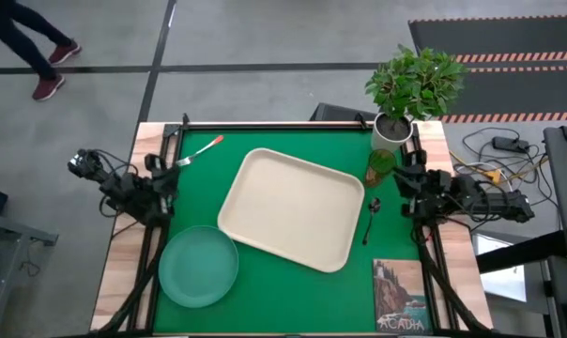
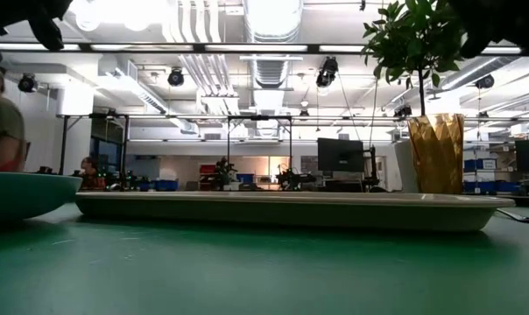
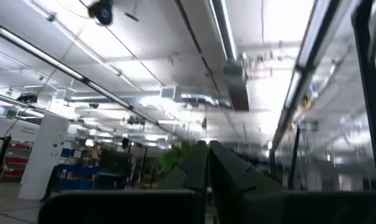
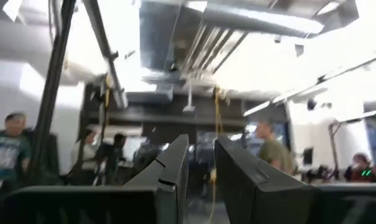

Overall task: Pick and place plate/cup/fork/spoon on tray
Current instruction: Put the orange fork on the left of the white tray

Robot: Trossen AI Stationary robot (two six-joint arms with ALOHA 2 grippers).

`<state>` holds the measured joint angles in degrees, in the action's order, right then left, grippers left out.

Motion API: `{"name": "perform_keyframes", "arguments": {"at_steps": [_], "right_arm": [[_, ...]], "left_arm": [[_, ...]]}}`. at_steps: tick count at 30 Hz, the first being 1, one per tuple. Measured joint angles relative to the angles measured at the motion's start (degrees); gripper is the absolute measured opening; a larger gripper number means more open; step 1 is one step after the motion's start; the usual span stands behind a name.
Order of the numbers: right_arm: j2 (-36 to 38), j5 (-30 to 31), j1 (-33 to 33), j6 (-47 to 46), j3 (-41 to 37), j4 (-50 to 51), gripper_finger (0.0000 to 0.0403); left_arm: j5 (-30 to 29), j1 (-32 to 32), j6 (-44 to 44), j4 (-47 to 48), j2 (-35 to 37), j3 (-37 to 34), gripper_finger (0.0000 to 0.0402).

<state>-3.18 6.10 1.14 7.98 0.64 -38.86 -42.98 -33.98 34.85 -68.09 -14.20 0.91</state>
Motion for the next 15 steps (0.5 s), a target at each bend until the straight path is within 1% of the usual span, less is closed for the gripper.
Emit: {"name": "perform_keyframes", "arguments": {"at_steps": [2, 6, 11, 15], "right_arm": [[0.00, -0.01, -0.02, 1.30, 0.03, -1.23, 0.0068], [-0.43, -0.02, -0.02, 3.53, 2.10, -0.36, 0.0068], [-2.84, 0.01, -0.01, 4.50, 5.50, -0.04, 0.0068], [-5.58, 0.13, -0.02, 5.87, 7.77, 0.54, 0.0068]], "left_arm": [[0.03, 0.00, 0.38, -2.30, 0.00, 0.02, 0.0000], [0.00, 0.02, -0.13, -6.88, 0.01, 0.02, 0.0000], [0.00, 0.19, -1.16, -6.68, -0.63, 0.04, 0.0000], [-0.13, 0.28, -1.54, -6.36, -3.73, 0.70, 0.0000]]}}
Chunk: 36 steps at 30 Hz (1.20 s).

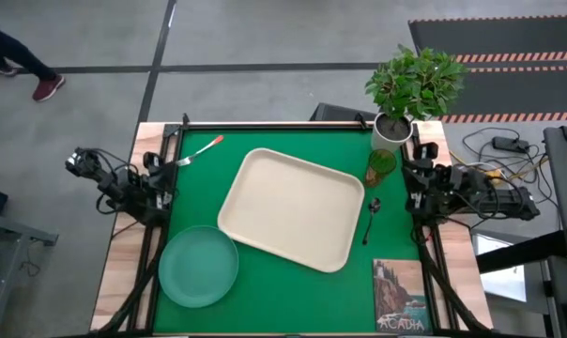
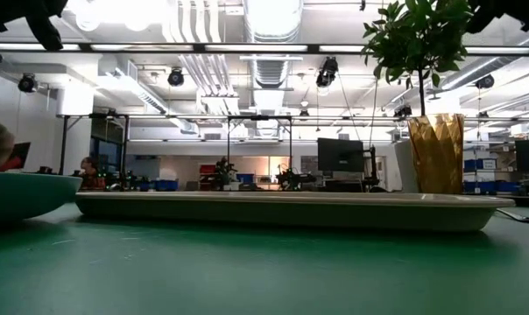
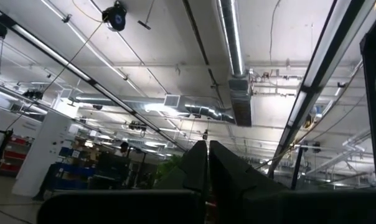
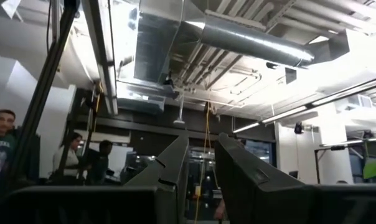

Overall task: Pick and place plate/cup/fork/spoon on tray
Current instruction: Put the orange fork on the left of the white tray

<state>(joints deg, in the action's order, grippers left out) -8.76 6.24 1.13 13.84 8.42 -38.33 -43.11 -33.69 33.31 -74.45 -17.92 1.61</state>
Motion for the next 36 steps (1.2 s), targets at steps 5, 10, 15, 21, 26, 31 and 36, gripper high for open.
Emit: {"name": "perform_keyframes", "arguments": {"at_steps": [5, 10, 15, 21, 26, 31, 36], "right_arm": [[-3.74, 0.01, 0.01, 0.42, 2.16, 0.18, 0.0068], [-6.07, 1.18, 0.00, 0.70, 3.01, 0.45, 0.0068], [-6.79, 2.89, 0.02, 2.53, 3.55, 0.60, 0.0068], [-6.72, 5.69, 0.00, 3.45, 3.55, 0.70, 0.0068], [-6.72, 8.54, 0.01, 5.51, 3.55, 1.08, 0.0068], [-6.72, 8.83, 0.02, 5.79, 3.55, 1.14, 0.0068], [-6.72, 8.85, 0.02, 6.48, 3.55, 1.16, 0.0068]], "left_arm": [[-0.60, 0.39, -0.01, -0.05, -7.75, 4.90, 0.0000], [-10.05, 2.73, 0.41, 0.13, -17.56, 12.40, 0.0000], [-20.77, 8.19, 0.13, 5.69, -26.70, 19.58, 0.0000], [-32.32, 15.98, 0.08, 13.52, -36.39, 28.00, 0.0000], [-34.59, 21.86, 0.03, 19.05, -41.79, 32.97, 0.0000], [-38.66, 27.02, 0.37, 25.56, -44.47, 36.11, 0.0000], [-30.61, 30.90, -4.67, 27.95, -47.77, 36.50, 0.0000]]}}
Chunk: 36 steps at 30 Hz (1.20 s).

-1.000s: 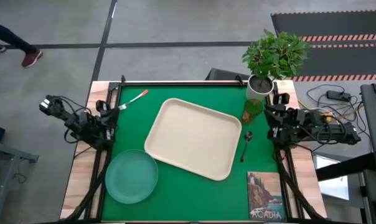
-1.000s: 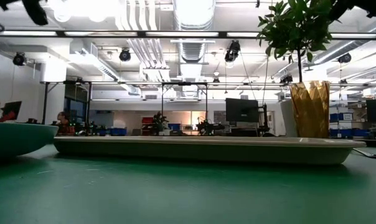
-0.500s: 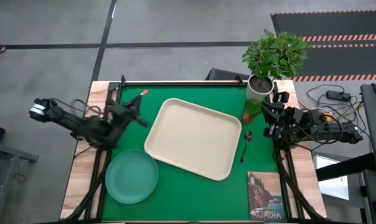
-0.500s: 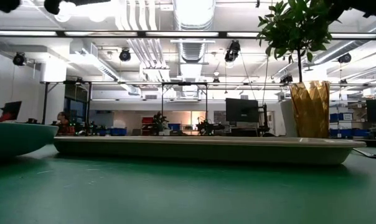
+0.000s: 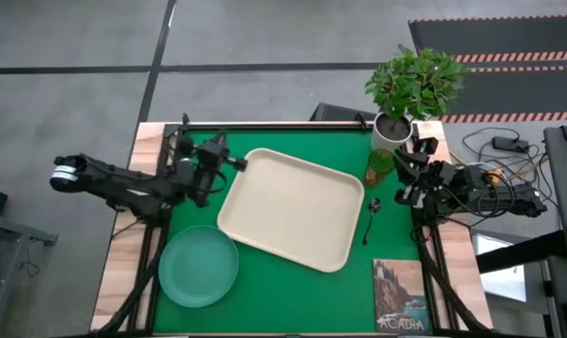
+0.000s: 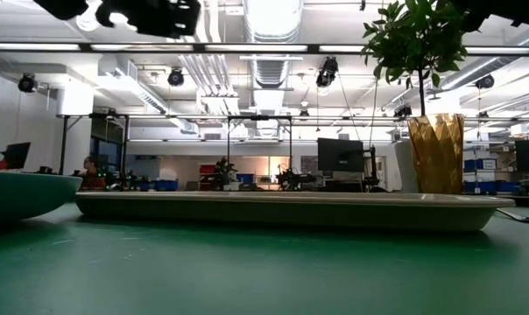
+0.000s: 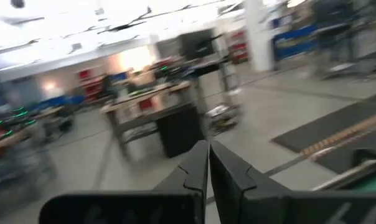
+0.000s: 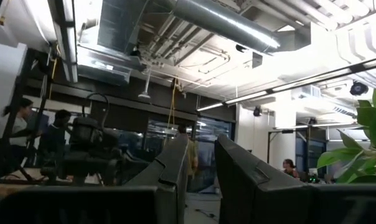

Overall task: Pick and place plate/cup/fork/spoon on tray
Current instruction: Put the orange fork on the left of the white tray

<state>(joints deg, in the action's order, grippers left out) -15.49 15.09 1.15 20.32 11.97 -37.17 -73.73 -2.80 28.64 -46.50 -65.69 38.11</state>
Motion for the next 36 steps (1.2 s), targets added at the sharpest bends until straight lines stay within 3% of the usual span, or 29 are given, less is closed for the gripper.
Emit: {"name": "perform_keyframes", "arguments": {"at_steps": [3, 6, 8, 10, 15, 19, 24, 26, 32, 36], "right_arm": [[0.04, 0.00, -0.02, 0.00, 0.00, 0.00, 0.0068], [0.04, 0.00, 0.00, -0.04, 0.00, 0.00, 0.0068], [0.04, 0.00, -0.01, -0.13, 0.00, 0.02, 0.0068], [0.04, 0.00, 0.00, -0.20, 0.00, 0.25, 0.0068], [0.04, 0.00, 0.00, -0.20, 0.00, 0.48, 0.0068], [0.04, 0.00, -0.01, -0.18, 0.00, 0.48, 0.0068], [0.04, 0.00, -0.02, -0.20, 0.00, 0.48, 0.0068], [0.04, 0.00, 0.00, -0.19, 0.00, 0.50, 0.0068], [0.04, 0.02, -0.02, -0.17, 0.00, 0.50, 0.0068], [0.04, 0.02, 0.00, -0.17, 0.00, 0.50, 0.0068]], "left_arm": [[11.63, 2.43, -5.65, 2.41, -1.68, 0.33, 0.0000], [30.60, 6.42, -15.90, 10.73, -3.40, 2.01, 0.0000], [41.11, 9.74, -22.27, 18.89, -4.62, 4.57, 0.0000], [47.21, 13.28, -27.51, 31.57, -5.82, 8.41, 0.0000], [49.41, 22.58, -37.41, 68.45, -10.14, 18.19, 0.0000], [51.38, 31.08, -38.29, 85.77, -13.82, 21.83, 0.0000], [65.01, 42.50, -32.40, 91.01, -17.41, 21.21, 0.0000], [67.74, 46.39, -31.03, 92.13, -19.11, 20.84, 0.0000], [66.70, 54.12, -29.01, 94.82, -24.40, 20.90, 0.0000], [62.78, 56.97, -27.78, 94.58, -27.65, 20.91, 0.0000]]}}
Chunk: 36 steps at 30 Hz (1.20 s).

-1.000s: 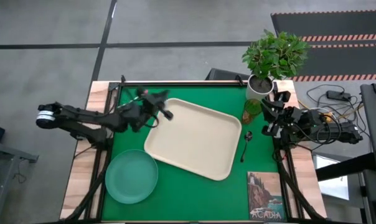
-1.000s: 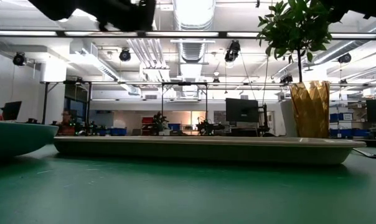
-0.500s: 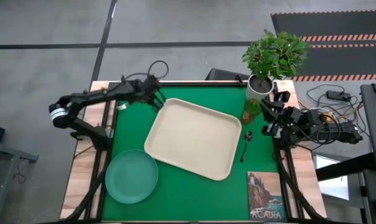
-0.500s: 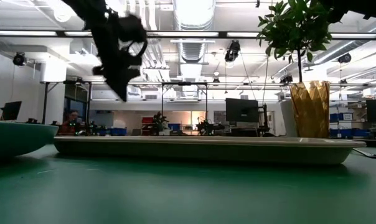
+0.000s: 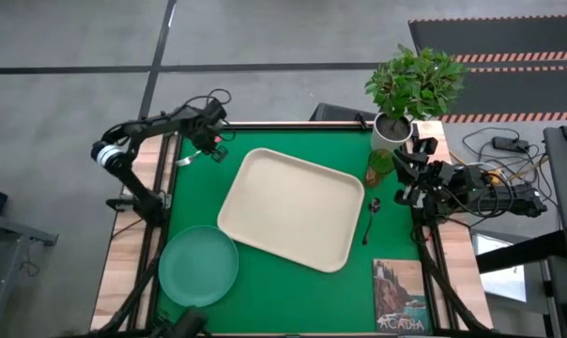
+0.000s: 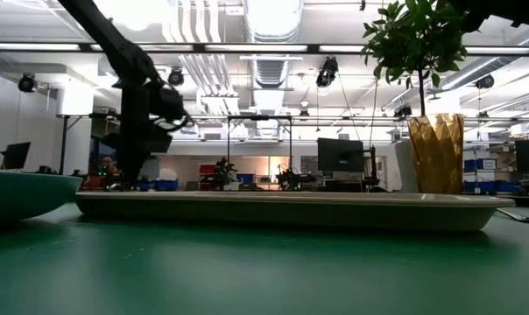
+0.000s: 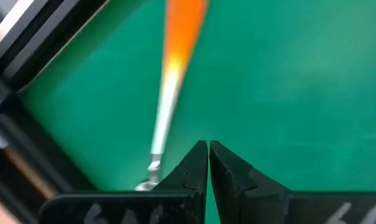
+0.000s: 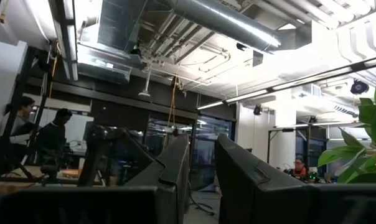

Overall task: Pick and place plate/cup/fork/spoon on tray
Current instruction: Put the orange fork on the left of the white tray

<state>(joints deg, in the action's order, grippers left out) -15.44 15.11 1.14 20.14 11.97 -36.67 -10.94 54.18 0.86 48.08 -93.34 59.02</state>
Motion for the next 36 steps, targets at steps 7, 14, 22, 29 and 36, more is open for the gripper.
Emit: {"name": "perform_keyframes", "arguments": {"at_steps": [7, 14, 22, 29, 36], "right_arm": [[0.00, 0.00, -0.02, 0.00, 0.00, 0.01, 0.0068], [0.00, 0.00, -0.01, 0.02, 0.00, 0.39, 0.0068], [0.00, 0.00, -0.01, 0.04, 0.00, 0.39, 0.0068], [0.00, 0.00, -0.02, 0.04, 0.00, 0.39, 0.0068], [0.00, 0.00, -0.01, 0.04, 0.00, 0.40, 0.0068]], "left_arm": [[-2.62, 3.00, 1.11, -1.19, -3.06, 0.77, 0.0000], [-0.12, 4.87, 2.87, -2.65, -3.04, 0.66, 0.0046], [0.18, 5.02, 4.55, -5.13, -3.04, -0.02, 0.0130], [0.18, 5.02, 4.60, -7.06, -3.04, -0.47, 0.0136], [0.18, 5.09, 5.72, -7.48, -3.04, -1.23, 0.0137]]}}
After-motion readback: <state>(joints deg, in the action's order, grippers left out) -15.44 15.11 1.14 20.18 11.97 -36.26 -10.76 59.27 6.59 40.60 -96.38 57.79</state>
